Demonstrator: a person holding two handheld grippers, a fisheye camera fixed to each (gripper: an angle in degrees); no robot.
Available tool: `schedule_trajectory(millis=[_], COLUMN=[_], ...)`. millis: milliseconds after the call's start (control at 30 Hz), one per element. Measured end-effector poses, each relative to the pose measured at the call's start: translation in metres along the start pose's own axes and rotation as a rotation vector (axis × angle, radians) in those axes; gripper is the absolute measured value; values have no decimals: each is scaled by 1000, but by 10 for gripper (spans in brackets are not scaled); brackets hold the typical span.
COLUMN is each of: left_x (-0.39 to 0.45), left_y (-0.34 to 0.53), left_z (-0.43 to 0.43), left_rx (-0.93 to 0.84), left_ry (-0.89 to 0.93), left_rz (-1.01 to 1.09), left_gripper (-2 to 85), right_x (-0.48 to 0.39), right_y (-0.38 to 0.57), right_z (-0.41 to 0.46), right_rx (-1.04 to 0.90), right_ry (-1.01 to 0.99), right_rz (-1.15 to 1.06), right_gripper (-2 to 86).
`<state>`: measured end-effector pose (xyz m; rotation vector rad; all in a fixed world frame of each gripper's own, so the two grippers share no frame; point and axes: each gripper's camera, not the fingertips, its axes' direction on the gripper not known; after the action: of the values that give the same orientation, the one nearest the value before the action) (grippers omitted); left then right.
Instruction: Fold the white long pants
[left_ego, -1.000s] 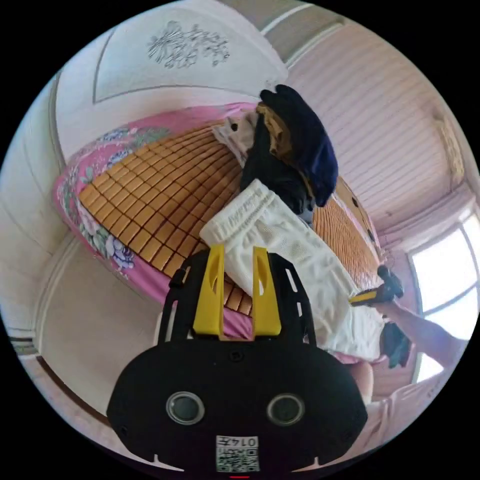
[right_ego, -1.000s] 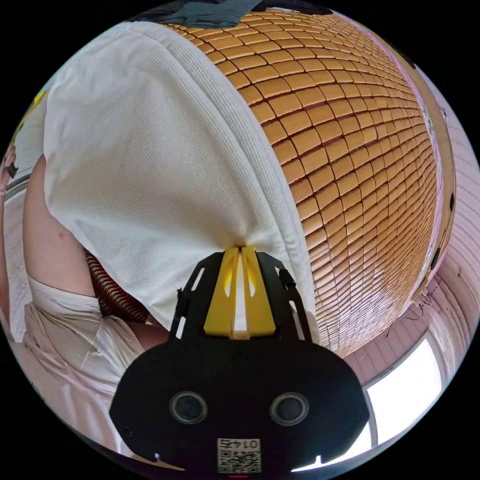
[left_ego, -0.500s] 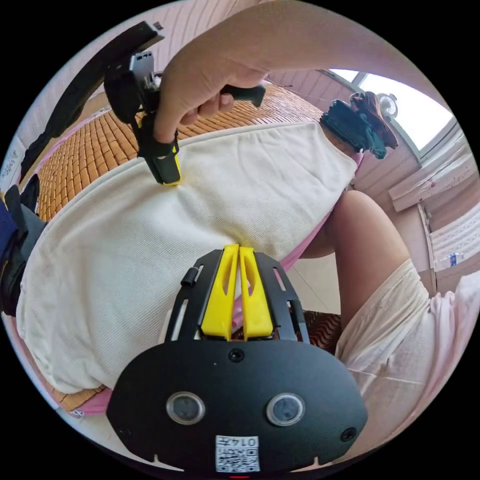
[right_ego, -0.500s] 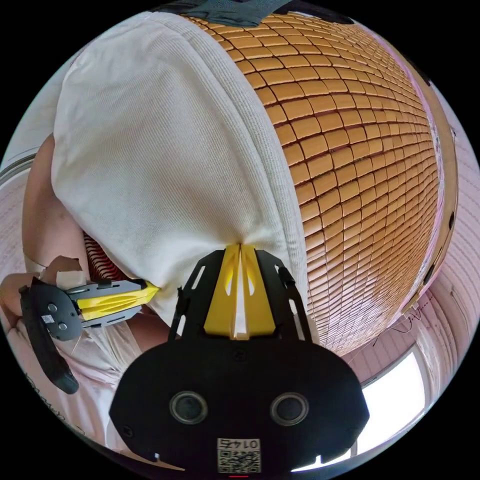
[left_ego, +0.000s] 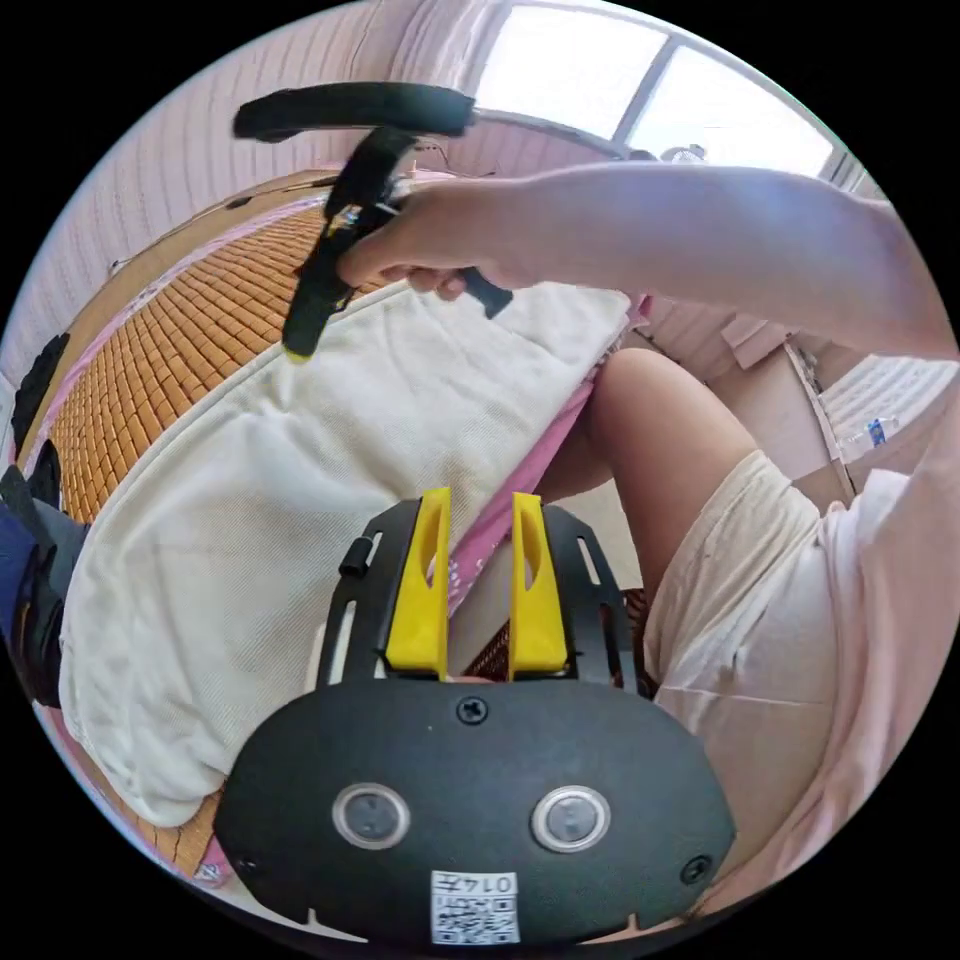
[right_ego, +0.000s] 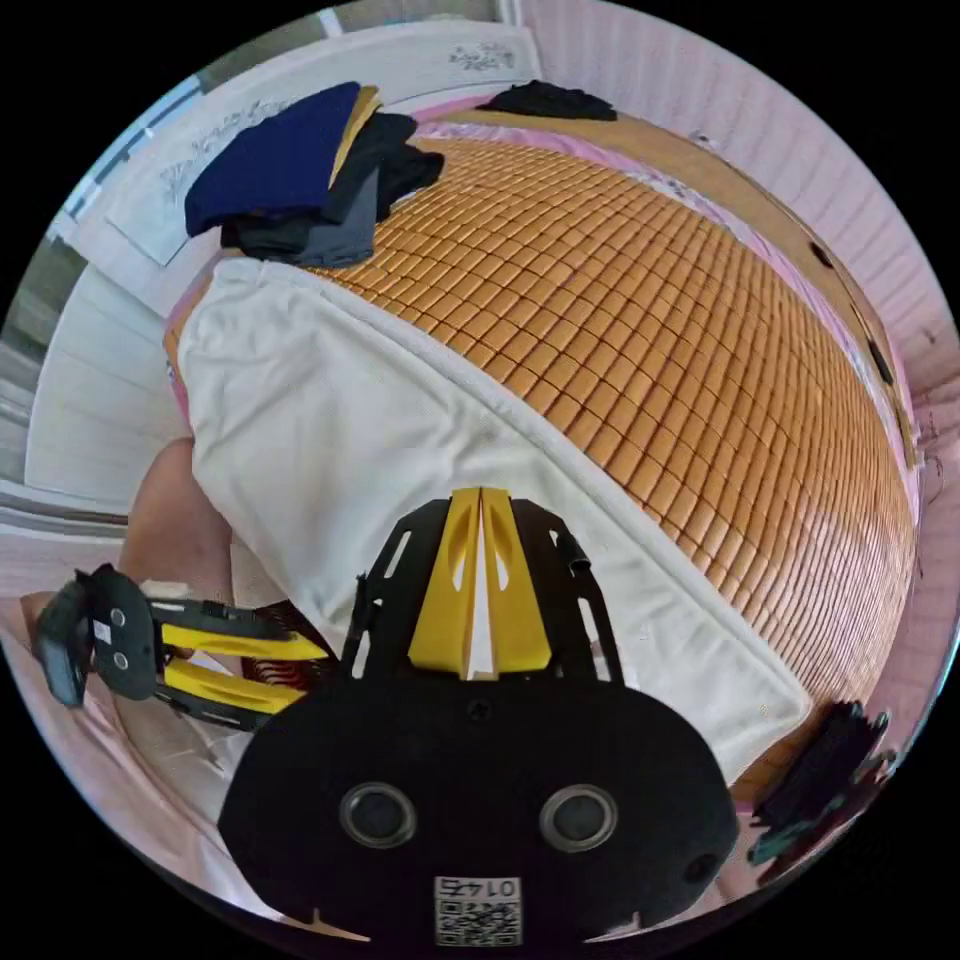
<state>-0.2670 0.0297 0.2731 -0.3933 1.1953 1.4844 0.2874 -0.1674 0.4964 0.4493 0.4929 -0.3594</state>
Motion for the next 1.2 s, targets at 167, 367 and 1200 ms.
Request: schedule_trajectory(millis=[167,367,1200], left_x=[2,-32,-153], left_y=[0,2,54], left_z=[9,0,-41], left_rx=[-26,7,-36], left_ry=[55,83,-131], left_rz=[-54,-290,-703], left_gripper=[90,85,-3], right_x=[145,231,297], right_y=[303,558,705], right_z=[-46,-27,-105], right_rx=[229,453,1215], right_ry=[8,-147,-446], right_rz=[737,1305,996], right_gripper=[4,147,19])
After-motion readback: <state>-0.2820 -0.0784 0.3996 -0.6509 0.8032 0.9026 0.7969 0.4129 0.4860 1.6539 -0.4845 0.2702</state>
